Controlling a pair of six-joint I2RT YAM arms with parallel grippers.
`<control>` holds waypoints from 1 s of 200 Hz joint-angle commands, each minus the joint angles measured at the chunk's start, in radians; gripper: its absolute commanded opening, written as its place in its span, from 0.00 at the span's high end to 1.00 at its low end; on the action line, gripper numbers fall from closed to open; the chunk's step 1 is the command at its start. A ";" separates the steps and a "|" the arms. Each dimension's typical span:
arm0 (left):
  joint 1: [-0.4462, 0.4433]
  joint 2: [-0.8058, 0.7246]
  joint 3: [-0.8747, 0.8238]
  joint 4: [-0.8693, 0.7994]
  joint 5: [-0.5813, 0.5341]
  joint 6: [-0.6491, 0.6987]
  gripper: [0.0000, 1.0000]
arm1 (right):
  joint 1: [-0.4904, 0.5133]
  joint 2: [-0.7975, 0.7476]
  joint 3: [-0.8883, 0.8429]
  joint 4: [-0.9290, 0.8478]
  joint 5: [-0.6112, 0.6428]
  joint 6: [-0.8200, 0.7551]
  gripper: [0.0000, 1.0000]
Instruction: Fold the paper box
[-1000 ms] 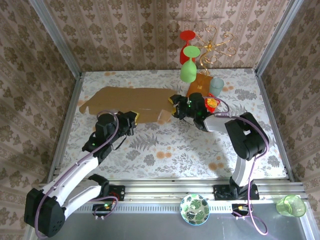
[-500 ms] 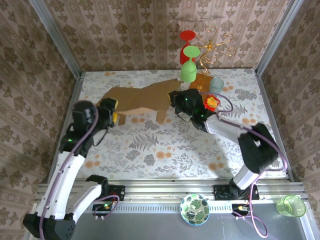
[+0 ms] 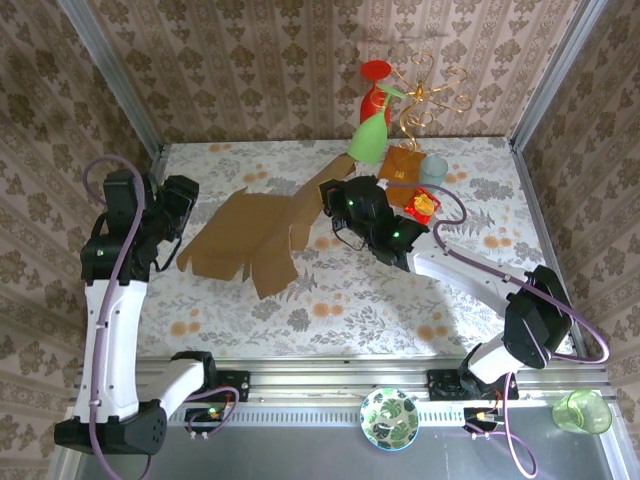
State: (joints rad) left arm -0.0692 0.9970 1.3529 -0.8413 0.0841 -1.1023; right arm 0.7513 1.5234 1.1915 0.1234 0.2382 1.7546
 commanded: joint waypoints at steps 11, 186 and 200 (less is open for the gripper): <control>0.010 0.007 0.005 -0.008 0.040 0.033 0.42 | 0.003 -0.022 0.010 -0.020 0.106 0.030 1.00; 0.014 0.018 -0.021 0.010 0.074 0.042 0.43 | 0.048 -0.057 -0.165 -0.004 0.116 0.207 1.00; 0.014 0.024 -0.031 0.018 0.089 0.052 0.44 | 0.069 -0.067 -0.160 -0.016 0.131 0.205 1.00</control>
State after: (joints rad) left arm -0.0635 1.0119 1.3418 -0.8375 0.1432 -1.0821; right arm 0.7818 1.5021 1.0386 0.1291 0.3046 1.9236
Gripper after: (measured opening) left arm 0.565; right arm 0.052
